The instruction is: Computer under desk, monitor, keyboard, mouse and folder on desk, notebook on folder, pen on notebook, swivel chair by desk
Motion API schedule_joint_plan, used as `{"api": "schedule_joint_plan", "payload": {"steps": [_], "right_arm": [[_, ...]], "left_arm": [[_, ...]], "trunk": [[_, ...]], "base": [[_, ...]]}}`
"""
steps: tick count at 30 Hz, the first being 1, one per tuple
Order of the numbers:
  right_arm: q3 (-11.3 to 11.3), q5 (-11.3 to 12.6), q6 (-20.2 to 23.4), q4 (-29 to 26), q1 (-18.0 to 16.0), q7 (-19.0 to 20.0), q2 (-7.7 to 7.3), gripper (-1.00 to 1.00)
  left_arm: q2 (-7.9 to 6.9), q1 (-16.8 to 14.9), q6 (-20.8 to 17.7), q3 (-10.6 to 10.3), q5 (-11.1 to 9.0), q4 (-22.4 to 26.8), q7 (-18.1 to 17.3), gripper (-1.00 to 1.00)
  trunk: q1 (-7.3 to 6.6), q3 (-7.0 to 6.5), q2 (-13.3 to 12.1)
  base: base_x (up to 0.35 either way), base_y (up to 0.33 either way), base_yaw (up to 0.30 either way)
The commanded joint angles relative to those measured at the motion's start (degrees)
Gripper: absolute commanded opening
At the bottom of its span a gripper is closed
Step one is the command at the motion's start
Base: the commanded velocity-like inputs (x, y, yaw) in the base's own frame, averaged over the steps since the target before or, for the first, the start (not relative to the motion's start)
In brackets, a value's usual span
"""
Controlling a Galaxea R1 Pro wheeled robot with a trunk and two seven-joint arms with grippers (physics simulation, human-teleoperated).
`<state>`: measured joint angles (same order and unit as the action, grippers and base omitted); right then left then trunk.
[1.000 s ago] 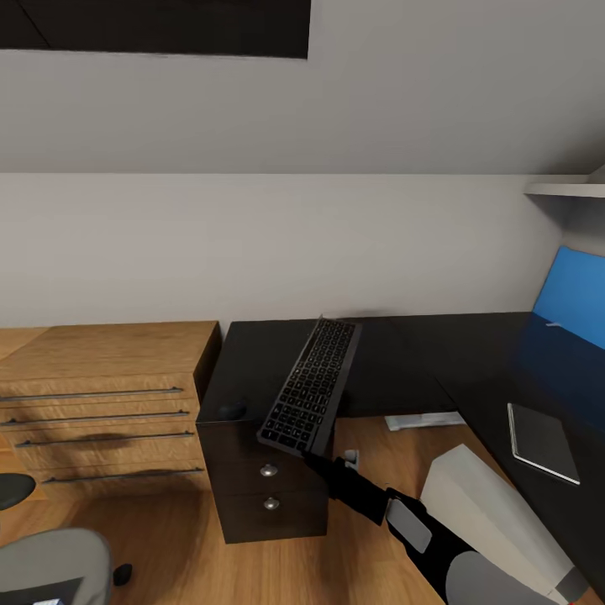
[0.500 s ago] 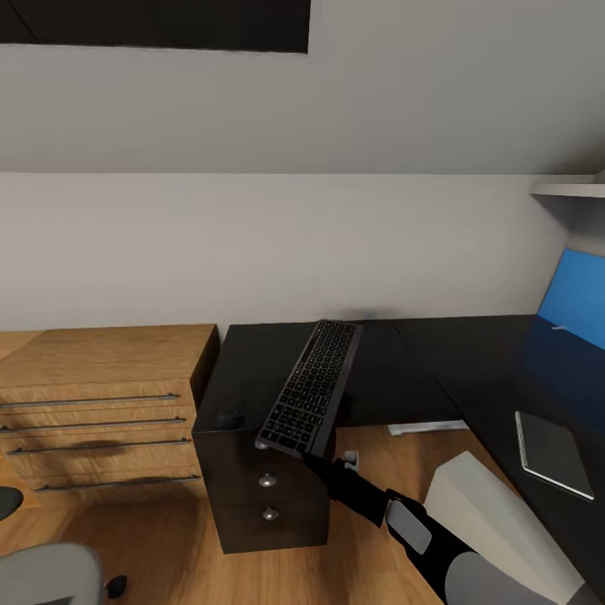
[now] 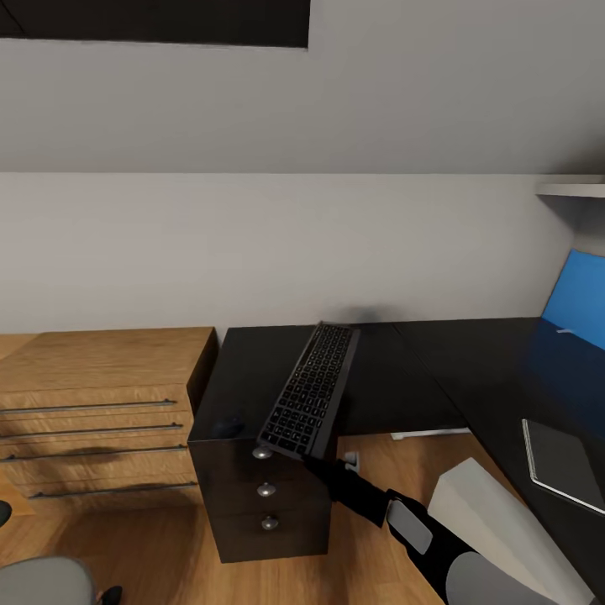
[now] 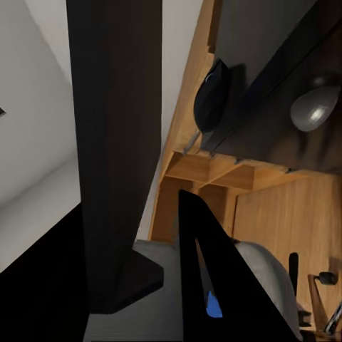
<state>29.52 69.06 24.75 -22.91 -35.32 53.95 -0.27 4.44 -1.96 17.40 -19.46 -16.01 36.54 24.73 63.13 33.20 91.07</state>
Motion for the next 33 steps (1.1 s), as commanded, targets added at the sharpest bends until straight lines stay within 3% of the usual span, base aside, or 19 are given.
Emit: {"api": "schedule_joint_plan", "payload": {"steps": [1,8,14,33], "right_arm": [[0.10,0.69,0.95,0.03,-0.07,0.11,-0.04,-1.00],[0.10,2.51,5.53,-0.02,-0.06,0.66,-0.14,-1.00],[0.10,3.15,7.45,-0.02,-0.06,1.39,-0.17,-1.00],[0.26,3.18,7.69,-0.11,-0.04,1.60,-0.18,-1.00]], "left_arm": [[-0.05,-0.06,0.34,-0.40,-0.60,-0.01,0.53,1.00],[-0.05,-0.06,0.49,-0.40,-0.61,0.02,1.25,1.00],[0.00,-0.06,0.61,-0.40,-0.53,0.02,1.37,1.00],[0.04,-0.06,0.62,-0.40,-0.52,0.02,1.71,1.00]], "trunk": [[-0.01,0.05,0.03],[-0.01,0.05,0.03],[1.31,1.13,2.44],[5.49,4.54,10.06]], "base": [[0.000,0.000,0.000],[0.000,0.000,0.000],[0.000,0.000,0.000],[0.000,0.000,0.000]]}}
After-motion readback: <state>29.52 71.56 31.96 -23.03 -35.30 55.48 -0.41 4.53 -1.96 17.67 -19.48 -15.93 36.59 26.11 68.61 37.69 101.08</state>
